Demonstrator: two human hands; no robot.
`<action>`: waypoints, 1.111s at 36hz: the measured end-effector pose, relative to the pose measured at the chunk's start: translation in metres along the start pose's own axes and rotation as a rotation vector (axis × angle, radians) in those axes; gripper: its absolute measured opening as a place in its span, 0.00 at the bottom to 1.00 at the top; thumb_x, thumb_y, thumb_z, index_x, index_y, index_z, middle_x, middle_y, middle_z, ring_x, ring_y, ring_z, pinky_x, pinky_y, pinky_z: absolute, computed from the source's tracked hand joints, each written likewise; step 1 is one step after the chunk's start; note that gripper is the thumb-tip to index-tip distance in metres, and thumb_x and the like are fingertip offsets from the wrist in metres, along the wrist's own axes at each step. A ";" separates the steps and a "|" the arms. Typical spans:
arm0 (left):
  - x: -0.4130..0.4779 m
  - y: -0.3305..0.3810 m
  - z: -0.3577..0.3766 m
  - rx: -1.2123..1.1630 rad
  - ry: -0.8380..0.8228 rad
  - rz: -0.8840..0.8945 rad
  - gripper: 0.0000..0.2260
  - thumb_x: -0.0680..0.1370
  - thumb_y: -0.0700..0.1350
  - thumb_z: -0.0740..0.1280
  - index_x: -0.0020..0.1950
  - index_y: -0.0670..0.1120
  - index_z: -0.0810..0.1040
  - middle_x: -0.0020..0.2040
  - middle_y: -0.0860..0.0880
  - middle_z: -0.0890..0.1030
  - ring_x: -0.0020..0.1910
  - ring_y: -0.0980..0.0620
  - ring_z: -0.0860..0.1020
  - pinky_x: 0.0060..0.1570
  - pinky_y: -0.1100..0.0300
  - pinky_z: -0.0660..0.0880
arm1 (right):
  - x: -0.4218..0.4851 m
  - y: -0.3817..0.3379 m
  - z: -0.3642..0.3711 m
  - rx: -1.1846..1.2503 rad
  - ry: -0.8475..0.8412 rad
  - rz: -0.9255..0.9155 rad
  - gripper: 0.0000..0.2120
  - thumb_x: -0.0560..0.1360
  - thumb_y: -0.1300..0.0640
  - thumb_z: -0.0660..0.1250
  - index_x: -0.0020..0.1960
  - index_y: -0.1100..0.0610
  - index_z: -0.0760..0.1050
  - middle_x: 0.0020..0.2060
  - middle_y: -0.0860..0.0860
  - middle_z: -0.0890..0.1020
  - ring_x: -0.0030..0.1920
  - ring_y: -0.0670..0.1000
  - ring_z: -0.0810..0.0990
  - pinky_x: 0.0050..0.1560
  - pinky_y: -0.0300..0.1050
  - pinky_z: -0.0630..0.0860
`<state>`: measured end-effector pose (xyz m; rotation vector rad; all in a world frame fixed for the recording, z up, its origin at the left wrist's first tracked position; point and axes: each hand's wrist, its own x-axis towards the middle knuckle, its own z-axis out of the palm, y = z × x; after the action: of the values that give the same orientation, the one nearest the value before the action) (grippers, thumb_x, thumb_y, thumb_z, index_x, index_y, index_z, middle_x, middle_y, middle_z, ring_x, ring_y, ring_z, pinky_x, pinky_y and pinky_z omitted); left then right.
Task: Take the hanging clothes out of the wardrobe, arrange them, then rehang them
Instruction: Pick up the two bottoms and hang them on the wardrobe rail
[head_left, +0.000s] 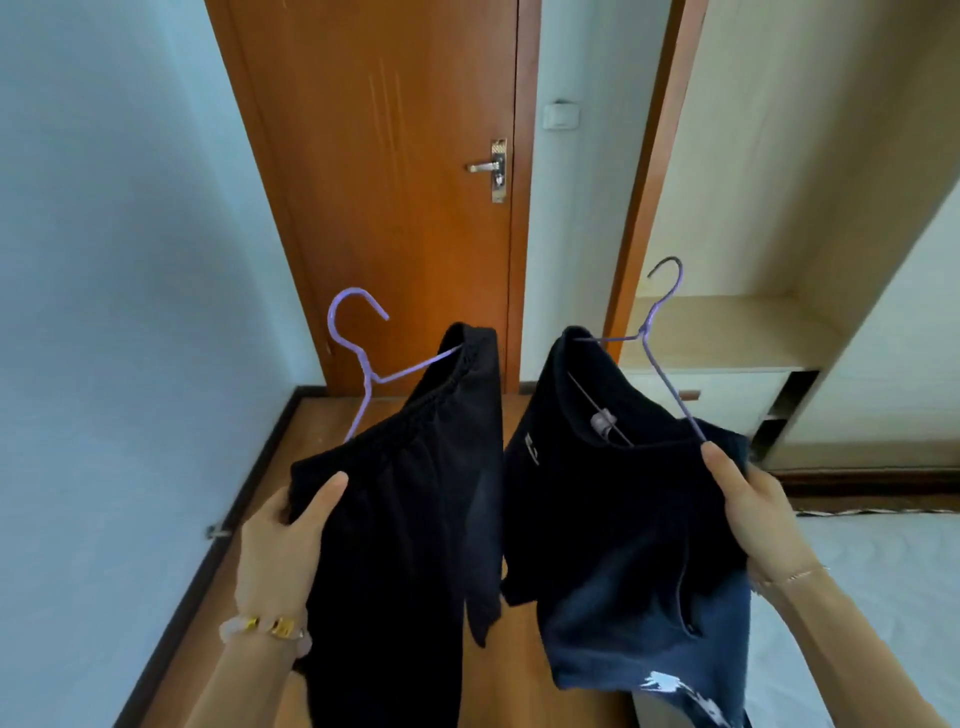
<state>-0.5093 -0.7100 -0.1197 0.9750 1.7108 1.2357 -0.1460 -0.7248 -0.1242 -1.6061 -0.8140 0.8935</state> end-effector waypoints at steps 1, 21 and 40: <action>0.014 0.005 0.010 -0.021 -0.004 -0.002 0.13 0.68 0.59 0.72 0.36 0.49 0.81 0.38 0.46 0.84 0.44 0.42 0.82 0.53 0.39 0.78 | 0.015 -0.005 0.003 -0.001 0.000 -0.012 0.41 0.44 0.23 0.68 0.42 0.55 0.81 0.45 0.55 0.85 0.48 0.56 0.83 0.57 0.57 0.76; 0.292 0.107 0.321 0.171 -0.459 0.183 0.11 0.74 0.55 0.68 0.52 0.51 0.81 0.48 0.55 0.83 0.50 0.51 0.80 0.56 0.47 0.76 | 0.285 -0.049 0.013 -0.042 0.235 0.034 0.37 0.55 0.28 0.70 0.41 0.62 0.80 0.41 0.60 0.85 0.40 0.55 0.82 0.42 0.49 0.76; 0.346 0.238 0.588 0.007 -0.957 0.154 0.07 0.76 0.45 0.68 0.44 0.43 0.83 0.43 0.44 0.86 0.48 0.43 0.82 0.55 0.46 0.75 | 0.439 -0.121 -0.092 -0.047 0.630 -0.075 0.46 0.40 0.20 0.66 0.40 0.58 0.81 0.32 0.54 0.85 0.33 0.54 0.84 0.35 0.47 0.76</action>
<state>-0.0756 -0.1340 -0.0681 1.4142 0.8909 0.6463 0.1397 -0.3658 -0.0537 -1.7446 -0.4426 0.2766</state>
